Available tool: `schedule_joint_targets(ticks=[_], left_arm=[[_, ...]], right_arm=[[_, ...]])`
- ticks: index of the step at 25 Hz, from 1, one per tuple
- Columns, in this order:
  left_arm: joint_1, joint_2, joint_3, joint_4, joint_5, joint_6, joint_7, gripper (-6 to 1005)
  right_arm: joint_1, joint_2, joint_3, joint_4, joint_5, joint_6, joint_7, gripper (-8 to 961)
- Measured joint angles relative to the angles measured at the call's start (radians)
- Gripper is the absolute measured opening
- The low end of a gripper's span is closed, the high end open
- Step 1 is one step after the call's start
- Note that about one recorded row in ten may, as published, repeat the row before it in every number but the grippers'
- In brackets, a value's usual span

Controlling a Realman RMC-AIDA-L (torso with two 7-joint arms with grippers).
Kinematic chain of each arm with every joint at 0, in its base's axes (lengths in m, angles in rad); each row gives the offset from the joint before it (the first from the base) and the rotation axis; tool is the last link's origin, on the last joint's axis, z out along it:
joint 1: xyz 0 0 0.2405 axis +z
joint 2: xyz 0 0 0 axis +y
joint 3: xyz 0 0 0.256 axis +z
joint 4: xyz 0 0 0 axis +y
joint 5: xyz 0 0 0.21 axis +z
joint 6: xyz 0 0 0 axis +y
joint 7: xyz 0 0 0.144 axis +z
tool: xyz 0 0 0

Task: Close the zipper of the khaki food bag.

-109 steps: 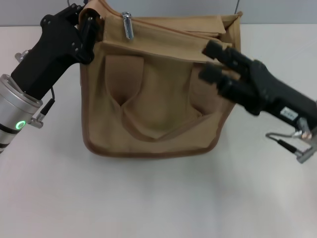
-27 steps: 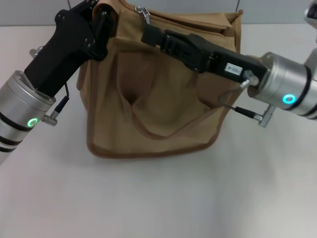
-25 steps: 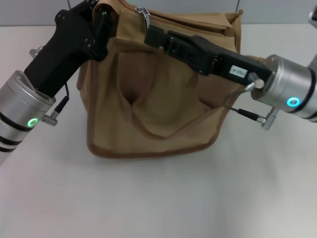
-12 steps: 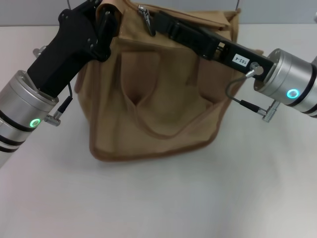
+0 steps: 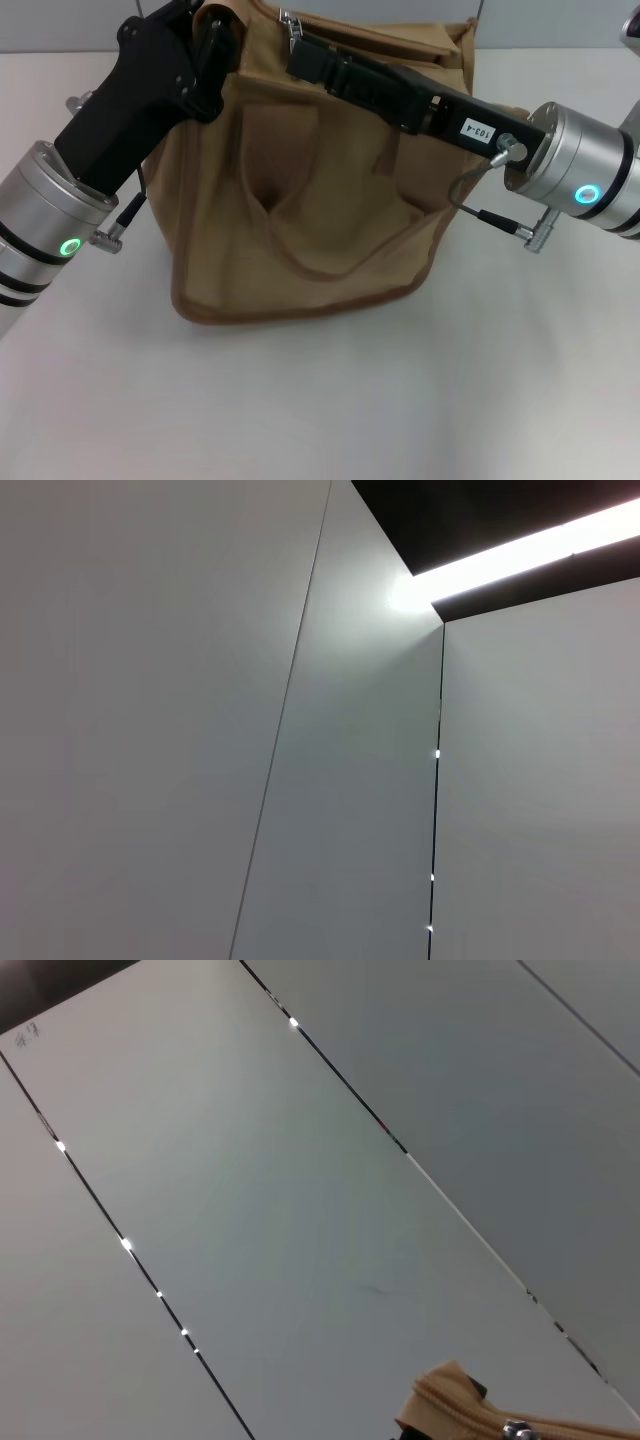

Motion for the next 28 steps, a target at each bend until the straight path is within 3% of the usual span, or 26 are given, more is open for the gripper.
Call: schedule_joint_targets(ticks=[28], left_arm=[[0.0, 0.0, 0.005, -0.001, 0.0, -0.007, 0.0, 90]], right_arm=[[0.042, 0.0, -0.025, 0.002, 0.006, 0.022, 0.017, 602]])
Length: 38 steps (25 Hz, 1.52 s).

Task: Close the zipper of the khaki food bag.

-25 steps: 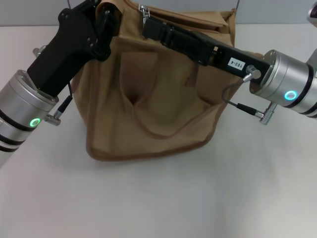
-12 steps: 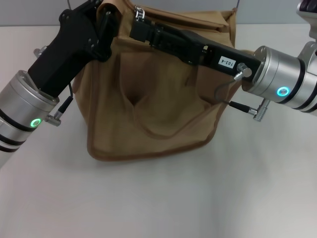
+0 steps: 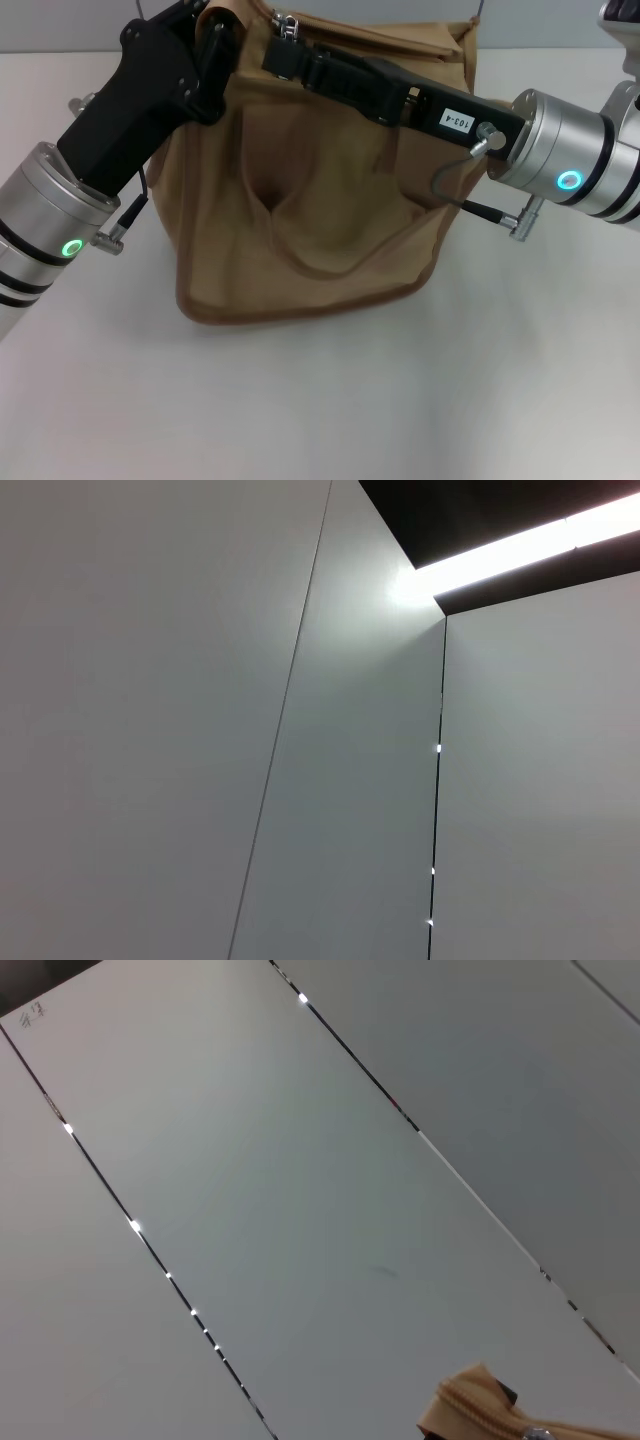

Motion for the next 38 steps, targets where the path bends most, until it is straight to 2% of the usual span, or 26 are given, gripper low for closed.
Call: schedule_joint_targets(ticks=[2, 12, 17, 23, 26, 31, 38], left_arm=[[0.0, 0.0, -0.001, -0.002, 0.0, 0.0, 0.0, 91], [0.0, 0.0, -0.001, -0.002, 0.0, 0.0, 0.0, 95], [0.0, -0.001, -0.003, -0.002, 0.0, 0.0, 0.0, 97], [0.0, -0.001, -0.003, -0.002, 0.0, -0.002, 0.0, 99], [0.0, -0.002, -0.004, -0.002, 0.0, -0.004, 0.0, 100], [0.0, -0.002, -0.005, -0.002, 0.0, -0.005, 0.0, 102], [0.006, -0.002, -0.005, -0.002, -0.002, -0.006, 0.0, 105]], right_arm=[[0.003, 0.0, -0.004, 0.0, 0.0, 0.0, 0.0, 587], [0.004, 0.0, 0.002, 0.0, 0.0, 0.02, 0.0, 371], [0.006, 0.0, 0.002, 0.001, 0.0, 0.027, 0.0, 144], [0.004, 0.0, 0.0, 0.001, 0.0, 0.039, 0.0, 139], [-0.002, 0.0, 0.001, 0.002, 0.0, 0.04, -0.005, 40], [-0.006, 0.0, 0.002, 0.001, 0.0, 0.057, -0.005, 5], [-0.025, 0.0, 0.002, -0.008, 0.0, 0.067, -0.004, 9]])
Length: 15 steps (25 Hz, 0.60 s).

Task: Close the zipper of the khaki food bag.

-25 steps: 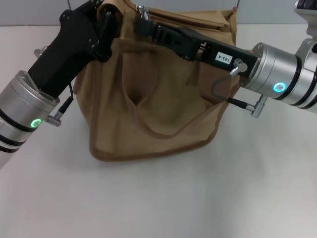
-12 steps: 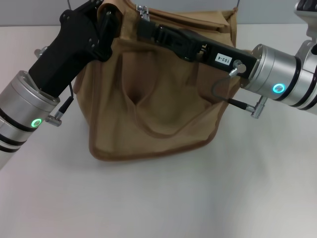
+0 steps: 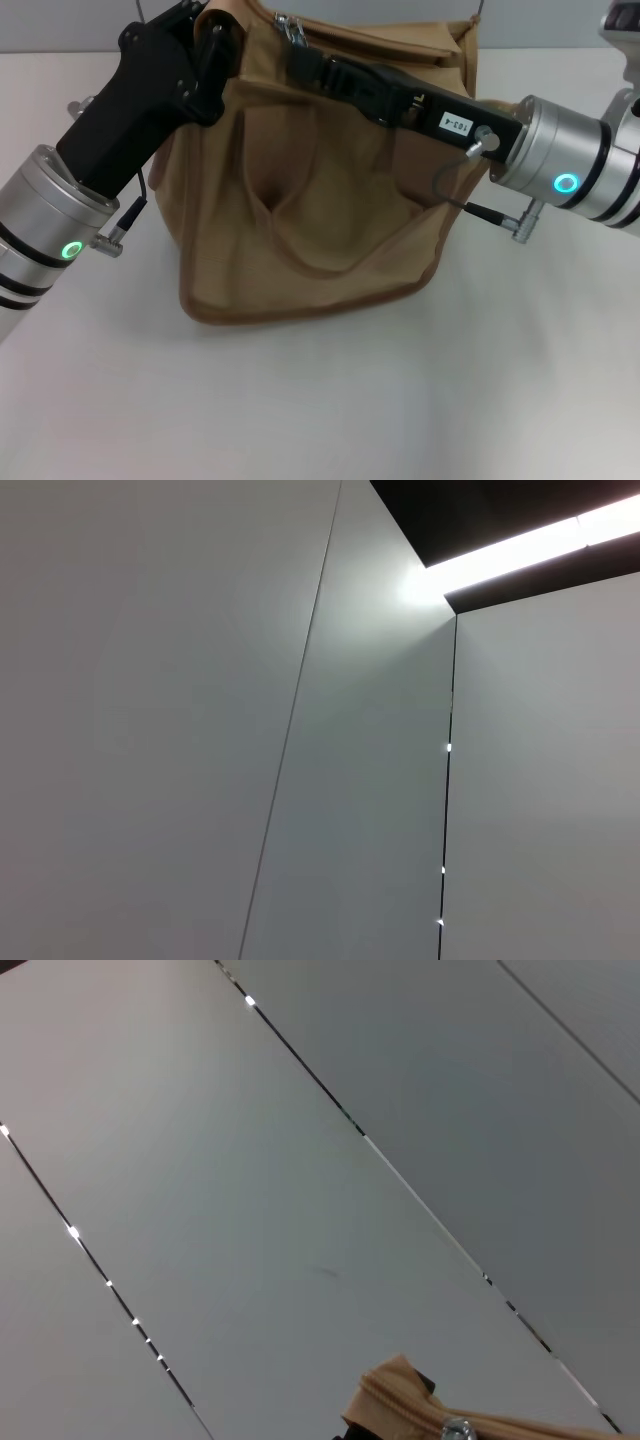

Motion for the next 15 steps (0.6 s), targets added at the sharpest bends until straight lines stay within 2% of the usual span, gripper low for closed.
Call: schedule_joint_targets(ticks=[9, 15], left_arm=[[0.011, 0.0, -0.003, 0.01, -0.004, 0.0, 0.0, 109], [0.027, 0.001, -0.027, 0.013, -0.004, 0.0, 0.0, 111]], right_arm=[[-0.051, -0.007, -0.001, -0.035, 0.0, 0.007, 0.015, 14], [-0.121, -0.01, -0.001, -0.104, -0.005, 0.01, 0.058, 17]])
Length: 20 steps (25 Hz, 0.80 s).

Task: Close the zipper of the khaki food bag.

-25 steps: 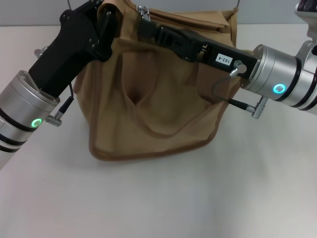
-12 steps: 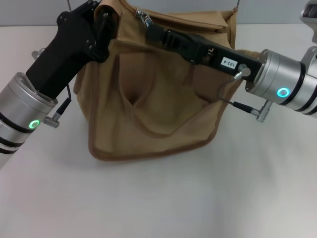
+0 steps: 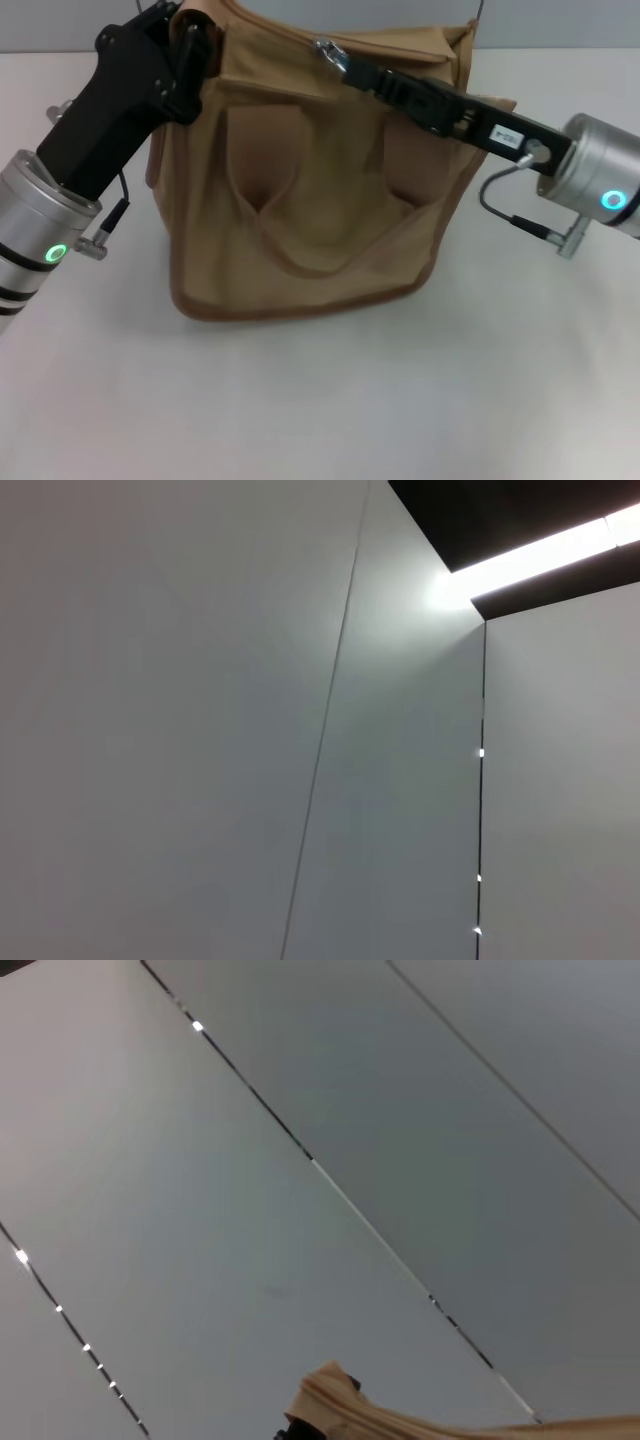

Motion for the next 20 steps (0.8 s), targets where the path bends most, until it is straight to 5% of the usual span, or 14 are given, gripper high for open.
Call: schedule_joint_targets(ticks=[9, 20], left_arm=[[0.041, 0.003, -0.049, 0.015, -0.001, 0.0, 0.0, 115], [0.069, 0.004, -0.054, 0.026, -0.004, -0.011, 0.0, 119]], right_arm=[[-0.115, -0.011, 0.024, -0.066, 0.002, 0.0, 0.03, 22], [-0.167, -0.016, 0.092, -0.071, 0.002, -0.022, 0.006, 28]])
